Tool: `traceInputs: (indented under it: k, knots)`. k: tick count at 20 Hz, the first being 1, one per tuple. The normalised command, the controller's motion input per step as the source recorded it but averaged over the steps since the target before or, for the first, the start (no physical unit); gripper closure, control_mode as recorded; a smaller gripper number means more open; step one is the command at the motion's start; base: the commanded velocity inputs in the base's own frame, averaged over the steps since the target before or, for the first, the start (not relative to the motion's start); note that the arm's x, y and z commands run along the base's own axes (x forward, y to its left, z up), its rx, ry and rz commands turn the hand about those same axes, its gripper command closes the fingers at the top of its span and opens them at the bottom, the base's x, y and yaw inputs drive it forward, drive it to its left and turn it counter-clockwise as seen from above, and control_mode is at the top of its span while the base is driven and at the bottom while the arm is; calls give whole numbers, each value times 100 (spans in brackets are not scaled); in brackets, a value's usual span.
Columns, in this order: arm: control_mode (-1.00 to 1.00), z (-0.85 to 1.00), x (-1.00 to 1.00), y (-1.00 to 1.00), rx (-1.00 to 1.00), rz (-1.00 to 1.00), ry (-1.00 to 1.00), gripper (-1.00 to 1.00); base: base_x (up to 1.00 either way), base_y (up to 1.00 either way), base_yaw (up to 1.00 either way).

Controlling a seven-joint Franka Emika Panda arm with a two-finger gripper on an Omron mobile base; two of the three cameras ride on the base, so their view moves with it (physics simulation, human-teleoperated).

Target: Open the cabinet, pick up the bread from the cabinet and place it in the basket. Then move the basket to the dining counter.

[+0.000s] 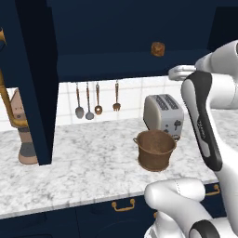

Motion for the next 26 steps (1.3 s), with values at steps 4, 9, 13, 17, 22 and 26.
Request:
traceInputs:
  k: [4,9,13,17,22,26]
  knots:
    - [-100,0,52,-30,0,0,0,-100,0,0,0]
    - [-100,-7,43,-18,0,1,0,-100,0,0,0]
    - [-100,-13,47,-7,0,0,-3,-100,0,0,0]
    - [-100,0,37,-34,-1,-3,-1,-100,0,0,0]
    - [-100,4,20,-7,-5,-5,-14,-100,0,0,0]
    - [-100,8,32,-3,0,0,-8,-100,0,0,0]
